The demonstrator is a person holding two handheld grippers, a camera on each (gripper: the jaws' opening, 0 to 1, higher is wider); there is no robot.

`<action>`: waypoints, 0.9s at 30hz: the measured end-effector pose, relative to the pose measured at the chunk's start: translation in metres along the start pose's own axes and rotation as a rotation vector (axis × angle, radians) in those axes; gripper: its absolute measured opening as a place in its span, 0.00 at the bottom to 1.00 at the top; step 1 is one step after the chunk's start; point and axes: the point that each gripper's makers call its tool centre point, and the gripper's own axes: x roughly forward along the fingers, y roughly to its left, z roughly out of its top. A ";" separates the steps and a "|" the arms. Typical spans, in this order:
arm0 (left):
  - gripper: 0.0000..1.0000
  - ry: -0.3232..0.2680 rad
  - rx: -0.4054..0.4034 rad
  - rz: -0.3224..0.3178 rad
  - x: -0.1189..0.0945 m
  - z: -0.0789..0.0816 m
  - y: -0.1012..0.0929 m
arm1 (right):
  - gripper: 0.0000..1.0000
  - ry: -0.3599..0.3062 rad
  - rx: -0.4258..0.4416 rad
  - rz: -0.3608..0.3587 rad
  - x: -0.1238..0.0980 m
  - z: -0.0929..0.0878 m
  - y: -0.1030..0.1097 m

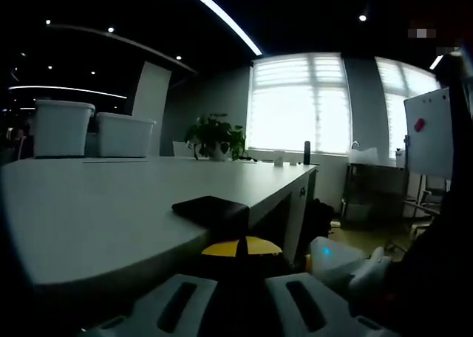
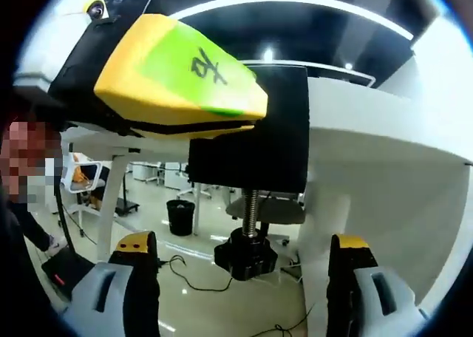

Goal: Clamp the fixed fixture on the desktop, loosen the retaining clip, secure it to the edge of the desk, and tighten the retaining clip.

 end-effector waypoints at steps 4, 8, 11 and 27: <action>0.01 0.002 0.001 -0.001 0.001 0.000 0.002 | 0.71 -0.015 -0.025 -0.012 -0.003 0.004 -0.001; 0.01 0.001 0.000 -0.002 0.001 0.000 0.002 | 0.78 -0.023 0.019 -0.007 -0.003 0.004 -0.002; 0.01 -0.001 -0.002 -0.002 0.000 0.000 0.001 | 0.69 -0.013 0.002 -0.020 -0.002 0.004 -0.002; 0.01 -0.003 0.005 -0.001 -0.001 0.000 -0.003 | 0.26 0.063 -0.011 -0.073 -0.003 -0.005 -0.002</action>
